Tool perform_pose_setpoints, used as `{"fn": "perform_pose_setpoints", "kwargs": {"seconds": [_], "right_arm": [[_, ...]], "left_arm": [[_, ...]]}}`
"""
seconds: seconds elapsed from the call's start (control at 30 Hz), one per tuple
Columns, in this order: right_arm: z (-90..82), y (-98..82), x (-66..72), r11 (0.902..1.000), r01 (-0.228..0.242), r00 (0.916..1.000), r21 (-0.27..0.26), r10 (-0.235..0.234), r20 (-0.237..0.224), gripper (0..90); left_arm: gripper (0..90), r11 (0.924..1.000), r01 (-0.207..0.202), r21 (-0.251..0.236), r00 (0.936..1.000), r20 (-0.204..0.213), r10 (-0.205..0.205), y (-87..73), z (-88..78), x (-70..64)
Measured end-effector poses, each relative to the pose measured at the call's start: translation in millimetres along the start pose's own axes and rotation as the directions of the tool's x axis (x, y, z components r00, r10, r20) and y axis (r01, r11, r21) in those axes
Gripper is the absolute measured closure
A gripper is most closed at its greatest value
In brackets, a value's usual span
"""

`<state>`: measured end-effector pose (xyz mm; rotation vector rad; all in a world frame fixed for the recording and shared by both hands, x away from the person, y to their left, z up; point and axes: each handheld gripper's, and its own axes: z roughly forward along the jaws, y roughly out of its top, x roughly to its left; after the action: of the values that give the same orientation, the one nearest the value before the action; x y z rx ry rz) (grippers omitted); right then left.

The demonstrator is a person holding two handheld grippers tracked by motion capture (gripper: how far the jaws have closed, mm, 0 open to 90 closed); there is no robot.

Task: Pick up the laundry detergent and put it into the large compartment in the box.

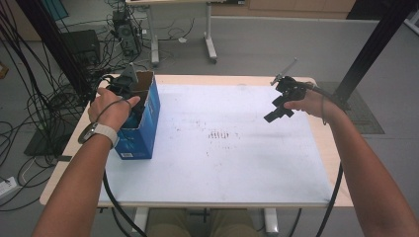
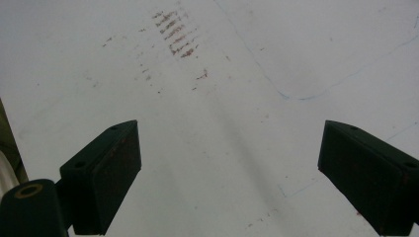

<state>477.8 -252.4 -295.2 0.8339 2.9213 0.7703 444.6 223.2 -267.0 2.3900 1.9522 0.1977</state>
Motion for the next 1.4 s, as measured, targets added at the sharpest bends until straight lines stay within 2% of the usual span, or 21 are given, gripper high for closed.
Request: {"fn": "perform_pose_setpoints", "kwargs": {"seconds": [0.13,0.33,0.43,0.5,0.8,0.93,1.1,1.2,1.33,1.4], "right_arm": [[0.6,0.8,0.8,1.0000,-0.001,1.0000,0.002,0.001,0.000,9.4],[0.3,0.7,1.6,1.0000,-0.001,1.0000,0.003,0.001,0.000,9.4],[-0.1,0.6,2.0,1.0000,-0.001,1.0000,0.002,0.001,0.002,9.4],[0.0,0.5,2.3,1.0000,0.004,1.0000,0.005,-0.004,0.002,9.4],[-0.4,0.4,4.5,0.9999,0.002,1.0000,0.011,-0.002,0.000,9.4],[-1.4,-0.3,5.0,0.9999,0.002,1.0000,0.012,-0.002,0.001,9.4],[-3.3,-0.8,5.4,1.0000,0.003,1.0000,0.009,-0.003,0.002,9.3],[-3.7,-1.2,6.0,1.0000,0.000,1.0000,0.009,0.000,0.003,9.1],[-5.5,-2.3,6.3,1.0000,-0.001,1.0000,0.006,0.001,0.003,8.9],[-5.9,-2.7,6.3,1.0000,-0.001,1.0000,0.006,0.001,0.005,8.9]], "left_arm": [[24.4,0.9998,-0.013,-0.012,0.9999,-0.006,0.013,-2.6,-4.7,0.9],[21.8,0.9994,-0.019,-0.029,0.9997,0.012,0.020,-4.8,-12.9,2.1],[16.3,0.9990,-0.027,-0.035,0.9996,0.001,0.027,-5.6,-17.8,1.5],[14.8,0.9987,-0.028,-0.042,0.9995,0.008,0.029,-6.3,-22.0,1.0],[7.5,0.9967,-0.069,-0.044,0.9974,0.021,0.070,-6.7,-35.3,-2.3],[4.1,0.9946,-0.086,-0.057,0.9961,0.014,0.087,-8.1,-42.2,-2.1],[4.5,0.9920,-0.100,-0.078,0.9950,-0.006,0.100,-10.2,-52.6,-3.2],[4.6,0.9855,-0.138,-0.098,0.9904,-0.014,0.138,-11.5,-60.7,-5.7],[4.5,0.9723,-0.189,-0.138,0.9821,-0.029,0.186,-14.2,-74.0,-10.0],[4.4,0.9633,-0.220,-0.154,0.9755,-0.035,0.217,-15.4,-80.1,-13.8]]}}
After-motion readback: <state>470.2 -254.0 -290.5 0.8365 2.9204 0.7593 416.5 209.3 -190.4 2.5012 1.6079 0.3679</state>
